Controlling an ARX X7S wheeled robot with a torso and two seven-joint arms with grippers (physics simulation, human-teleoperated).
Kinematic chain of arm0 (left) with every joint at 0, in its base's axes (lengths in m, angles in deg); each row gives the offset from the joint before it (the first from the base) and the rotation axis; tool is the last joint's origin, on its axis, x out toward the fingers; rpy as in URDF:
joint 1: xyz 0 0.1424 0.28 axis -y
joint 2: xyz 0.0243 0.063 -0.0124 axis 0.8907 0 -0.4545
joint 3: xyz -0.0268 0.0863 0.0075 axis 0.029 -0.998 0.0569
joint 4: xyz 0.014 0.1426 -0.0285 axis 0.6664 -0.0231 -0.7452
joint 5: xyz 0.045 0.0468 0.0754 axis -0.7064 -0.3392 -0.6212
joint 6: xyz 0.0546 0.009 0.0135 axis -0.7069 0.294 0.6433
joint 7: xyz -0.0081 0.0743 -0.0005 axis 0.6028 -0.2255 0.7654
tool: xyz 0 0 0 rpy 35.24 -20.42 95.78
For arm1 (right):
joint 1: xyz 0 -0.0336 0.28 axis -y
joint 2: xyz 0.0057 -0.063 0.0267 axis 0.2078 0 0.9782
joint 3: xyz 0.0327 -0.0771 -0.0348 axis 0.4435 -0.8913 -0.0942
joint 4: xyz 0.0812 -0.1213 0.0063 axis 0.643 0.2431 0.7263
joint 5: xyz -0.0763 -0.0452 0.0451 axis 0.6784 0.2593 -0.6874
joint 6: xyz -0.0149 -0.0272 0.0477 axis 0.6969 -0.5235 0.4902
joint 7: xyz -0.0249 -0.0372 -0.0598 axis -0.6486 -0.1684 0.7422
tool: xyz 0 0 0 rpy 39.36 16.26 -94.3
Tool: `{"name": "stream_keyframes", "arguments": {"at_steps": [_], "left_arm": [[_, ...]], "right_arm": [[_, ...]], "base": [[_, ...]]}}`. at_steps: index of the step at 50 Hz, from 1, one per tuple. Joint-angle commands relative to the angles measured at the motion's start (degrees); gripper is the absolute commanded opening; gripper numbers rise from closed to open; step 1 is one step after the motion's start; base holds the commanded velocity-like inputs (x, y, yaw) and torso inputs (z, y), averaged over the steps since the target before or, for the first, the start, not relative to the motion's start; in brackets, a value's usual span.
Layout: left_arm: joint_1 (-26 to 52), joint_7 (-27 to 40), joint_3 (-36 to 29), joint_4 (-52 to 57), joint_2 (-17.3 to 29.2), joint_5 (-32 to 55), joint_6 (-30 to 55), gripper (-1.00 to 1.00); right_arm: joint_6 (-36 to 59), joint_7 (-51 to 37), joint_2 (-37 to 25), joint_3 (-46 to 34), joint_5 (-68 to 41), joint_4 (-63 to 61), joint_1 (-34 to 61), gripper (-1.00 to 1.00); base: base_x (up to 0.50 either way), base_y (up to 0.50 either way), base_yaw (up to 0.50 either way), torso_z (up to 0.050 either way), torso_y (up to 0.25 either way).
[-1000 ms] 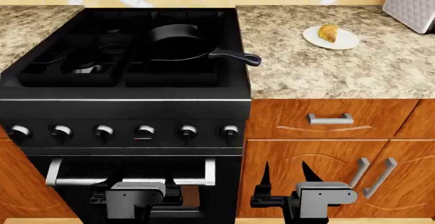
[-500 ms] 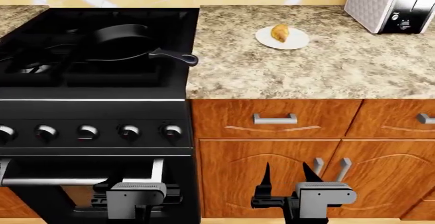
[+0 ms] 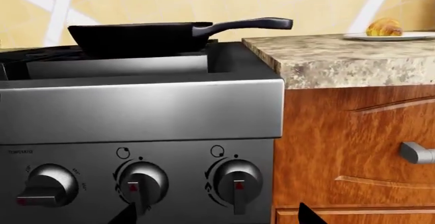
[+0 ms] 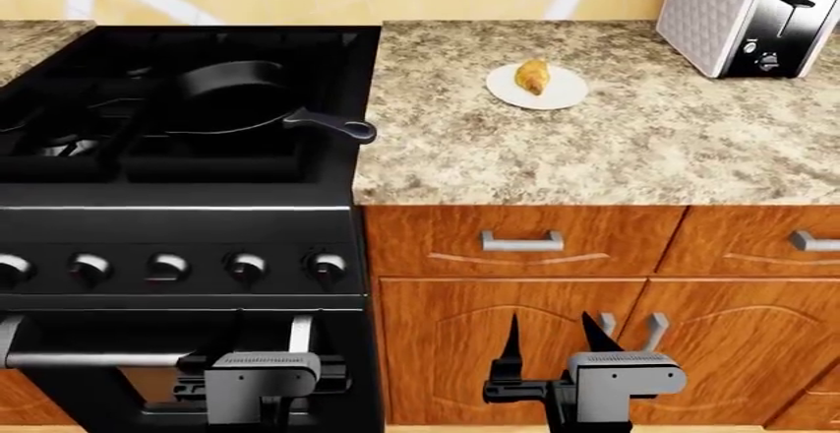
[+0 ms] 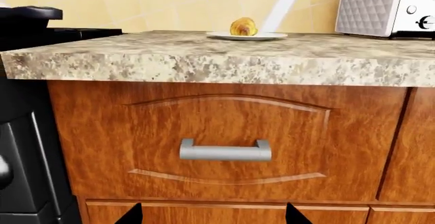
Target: Pick the croissant and place it on the pan. Then turn on the stove to warm the croissant.
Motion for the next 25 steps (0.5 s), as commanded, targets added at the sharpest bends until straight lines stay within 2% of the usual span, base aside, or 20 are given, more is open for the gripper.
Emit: {"name": "stream_keyframes", "arguments": {"at_steps": [1, 19, 25], "left_arm": [[0.1, 0.8, -0.9, -0.1, 0.6, 0.4, 0.6, 1.00], [0.5, 0.6, -1.9, -0.1, 1.7, 2.0, 1.2, 1.00], [0.9, 1.7, -1.0, 5.7, 2.5, 3.3, 5.3, 1.00]], "right_arm": [[-0.4, -0.6, -0.6, -0.7, -0.7, 0.4, 0.2, 1.00], [-0.4, -1.6, -1.3, -1.4, -1.4, 0.4, 0.5, 1.00], [0.9, -2.8, -1.6, -0.9, -2.0, -2.2, 0.6, 1.00]], "base": [[0.00, 0.00, 0.00, 0.050, 0.000], [0.00, 0.00, 0.00, 0.050, 0.000], [0.00, 0.00, 0.00, 0.050, 0.000]]}}
